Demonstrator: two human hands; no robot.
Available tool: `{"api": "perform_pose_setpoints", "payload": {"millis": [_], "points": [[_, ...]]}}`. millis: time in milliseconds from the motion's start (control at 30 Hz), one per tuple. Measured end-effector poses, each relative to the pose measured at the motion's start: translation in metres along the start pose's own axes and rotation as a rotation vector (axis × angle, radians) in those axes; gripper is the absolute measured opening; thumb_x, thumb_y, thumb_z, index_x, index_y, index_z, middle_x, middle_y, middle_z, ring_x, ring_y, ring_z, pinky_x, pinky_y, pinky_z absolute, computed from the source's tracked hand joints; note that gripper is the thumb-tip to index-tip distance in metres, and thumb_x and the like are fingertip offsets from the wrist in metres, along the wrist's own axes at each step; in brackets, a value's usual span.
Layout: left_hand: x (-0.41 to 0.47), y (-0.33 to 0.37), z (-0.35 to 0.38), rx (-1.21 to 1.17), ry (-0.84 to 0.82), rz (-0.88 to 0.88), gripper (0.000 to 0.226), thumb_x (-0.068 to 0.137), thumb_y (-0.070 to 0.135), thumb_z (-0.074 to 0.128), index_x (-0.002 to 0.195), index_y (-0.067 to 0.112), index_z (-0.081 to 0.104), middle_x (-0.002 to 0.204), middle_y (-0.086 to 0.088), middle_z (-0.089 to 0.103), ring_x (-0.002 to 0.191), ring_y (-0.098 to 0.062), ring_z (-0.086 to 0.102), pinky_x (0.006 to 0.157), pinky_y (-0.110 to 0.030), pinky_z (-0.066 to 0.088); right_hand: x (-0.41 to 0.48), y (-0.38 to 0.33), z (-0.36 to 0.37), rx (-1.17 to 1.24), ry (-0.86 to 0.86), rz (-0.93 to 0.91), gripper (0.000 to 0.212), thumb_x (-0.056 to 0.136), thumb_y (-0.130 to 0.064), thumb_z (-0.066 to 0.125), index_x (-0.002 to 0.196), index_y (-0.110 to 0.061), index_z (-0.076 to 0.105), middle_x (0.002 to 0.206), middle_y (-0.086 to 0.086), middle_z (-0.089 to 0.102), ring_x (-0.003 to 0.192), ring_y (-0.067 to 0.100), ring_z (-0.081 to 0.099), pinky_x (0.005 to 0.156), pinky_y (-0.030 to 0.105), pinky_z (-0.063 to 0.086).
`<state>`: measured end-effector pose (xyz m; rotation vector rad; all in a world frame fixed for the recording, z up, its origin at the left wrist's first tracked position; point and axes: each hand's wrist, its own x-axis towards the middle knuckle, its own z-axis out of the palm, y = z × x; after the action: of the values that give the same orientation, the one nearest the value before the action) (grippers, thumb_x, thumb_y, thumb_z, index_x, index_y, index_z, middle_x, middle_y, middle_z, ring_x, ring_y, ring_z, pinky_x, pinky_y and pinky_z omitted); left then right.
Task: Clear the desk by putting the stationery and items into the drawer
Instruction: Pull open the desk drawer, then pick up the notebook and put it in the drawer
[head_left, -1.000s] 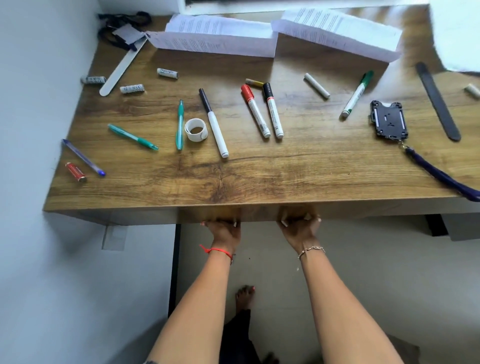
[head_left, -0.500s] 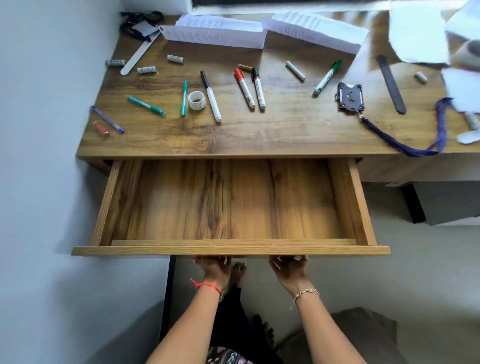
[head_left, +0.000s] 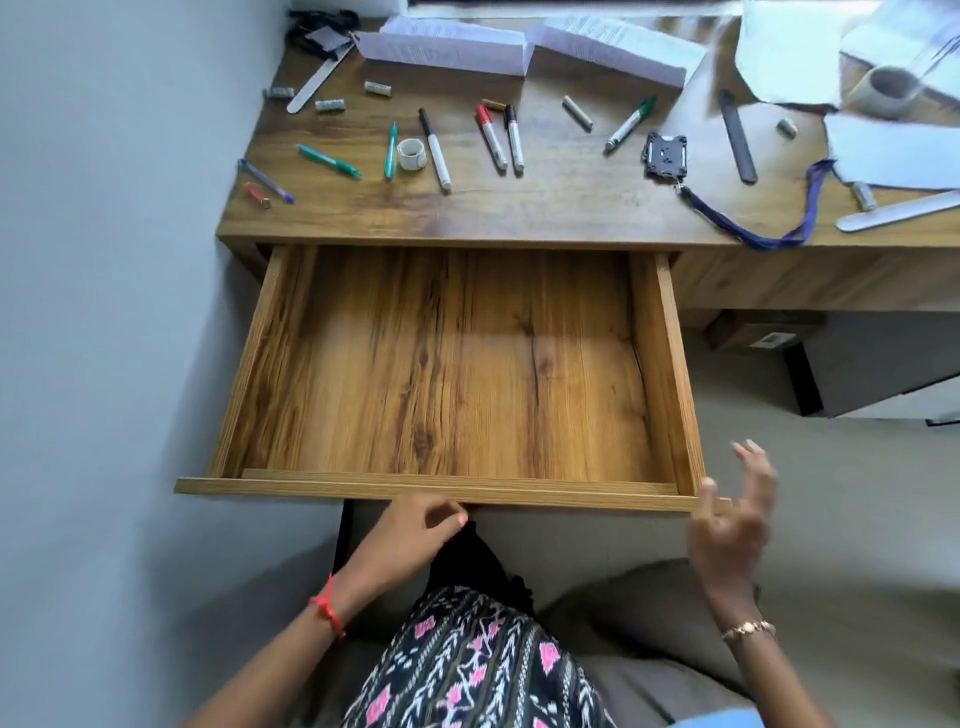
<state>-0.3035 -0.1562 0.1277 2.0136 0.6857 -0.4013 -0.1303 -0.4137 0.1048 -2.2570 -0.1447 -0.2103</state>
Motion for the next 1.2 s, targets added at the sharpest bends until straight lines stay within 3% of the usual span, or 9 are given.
{"api": "perform_pose_setpoints", "payload": {"millis": [100, 200, 267, 333, 467, 800, 933, 1033, 1200], "points": [[-0.001, 0.011, -0.008, 0.221, 0.103, 0.318, 0.037, 0.090, 0.042, 0.050, 0.113, 0.015, 0.062, 0.116, 0.005, 0.062, 0.112, -0.004, 0.053, 0.100, -0.013, 0.032, -0.010, -0.018, 0.014, -0.059, -0.377, -0.304, 0.039, 0.091, -0.014, 0.045, 0.128, -0.003, 0.048, 0.137, 0.014, 0.046, 0.133, 0.019, 0.038, 0.113, 0.033, 0.031], [0.013, -0.011, -0.004, 0.569, -0.017, 0.270, 0.083, 0.076, 0.073, 0.012, 0.143, 0.027, 0.031, 0.150, 0.008, 0.030, 0.141, -0.010, 0.020, 0.116, -0.031, 0.006, -0.028, -0.032, 0.038, -0.237, -0.717, -0.488, 0.047, 0.093, -0.032, 0.043, 0.133, -0.008, 0.046, 0.141, 0.009, 0.045, 0.134, 0.017, 0.038, 0.113, 0.037, 0.032], [0.018, -0.028, 0.001, 0.673, -0.016, 0.248, 0.088, 0.072, 0.075, -0.009, 0.145, 0.035, 0.019, 0.153, 0.008, 0.024, 0.143, -0.013, 0.018, 0.116, -0.038, 0.009, -0.039, -0.030, 0.050, -0.371, -0.840, -0.544, 0.053, 0.094, -0.045, 0.034, 0.134, -0.013, 0.045, 0.139, 0.004, 0.049, 0.132, 0.019, 0.042, 0.110, 0.036, 0.031], [0.018, -0.031, 0.007, 0.680, 0.049, 0.257, 0.088, 0.074, 0.072, -0.015, 0.143, 0.035, 0.025, 0.147, 0.006, 0.038, 0.135, -0.015, 0.036, 0.110, -0.036, 0.024, -0.045, -0.026, 0.055, -0.453, -0.822, -0.580, 0.063, 0.089, -0.055, 0.024, 0.129, -0.016, 0.050, 0.127, 0.000, 0.058, 0.120, 0.019, 0.050, 0.102, 0.036, 0.035], [0.013, -0.021, 0.010, 0.650, 0.165, 0.255, 0.070, 0.084, 0.059, 0.006, 0.135, 0.032, 0.044, 0.132, 0.004, 0.056, 0.115, -0.018, 0.056, 0.095, -0.033, 0.039, -0.043, -0.022, 0.056, -0.452, -0.823, -0.583, 0.046, 0.094, -0.045, 0.039, 0.130, -0.017, 0.049, 0.128, -0.003, 0.057, 0.119, 0.016, 0.050, 0.099, 0.031, 0.034], [-0.003, -0.022, 0.016, 0.661, 0.149, 0.326, 0.052, 0.091, 0.049, 0.023, 0.131, 0.030, 0.050, 0.120, 0.005, 0.065, 0.097, -0.017, 0.065, 0.084, -0.031, 0.049, -0.054, -0.030, 0.040, -0.427, -0.880, -0.527, 0.035, 0.093, -0.038, 0.047, 0.119, -0.017, 0.057, 0.120, -0.002, 0.062, 0.112, 0.015, 0.056, 0.089, 0.029, 0.040], [-0.008, -0.016, 0.012, 0.654, -0.021, 0.322, 0.039, 0.096, 0.038, 0.041, 0.134, 0.029, 0.046, 0.118, 0.006, 0.065, 0.087, -0.007, 0.063, 0.086, -0.018, 0.047, -0.061, -0.030, 0.030, -0.420, -0.981, -0.482, 0.038, 0.092, -0.039, 0.047, 0.119, -0.016, 0.059, 0.116, 0.000, 0.066, 0.103, 0.016, 0.061, 0.089, 0.031, 0.049], [-0.002, -0.014, 0.011, 0.693, -0.178, 0.310, 0.038, 0.096, 0.036, 0.044, 0.132, 0.027, 0.048, 0.097, 0.005, 0.068, 0.063, -0.001, 0.050, 0.067, -0.004, 0.040, -0.066, -0.030, 0.024, -0.389, -1.057, -0.454, 0.036, 0.093, -0.038, 0.047, 0.114, -0.014, 0.063, 0.110, 0.001, 0.069, 0.096, 0.016, 0.064, 0.086, 0.029, 0.051], [0.009, -0.013, 0.008, 0.655, -0.337, 0.314, 0.036, 0.090, 0.036, 0.052, 0.123, 0.022, 0.059, 0.108, 0.004, 0.070, 0.086, -0.008, 0.066, 0.069, -0.006, 0.045, -0.068, -0.030, 0.018, -0.325, -1.114, -0.409, 0.048, 0.090, -0.052, 0.043, 0.108, -0.015, 0.066, 0.101, 0.002, 0.071, 0.083, 0.014, 0.065, 0.080, 0.026, 0.053]]}}
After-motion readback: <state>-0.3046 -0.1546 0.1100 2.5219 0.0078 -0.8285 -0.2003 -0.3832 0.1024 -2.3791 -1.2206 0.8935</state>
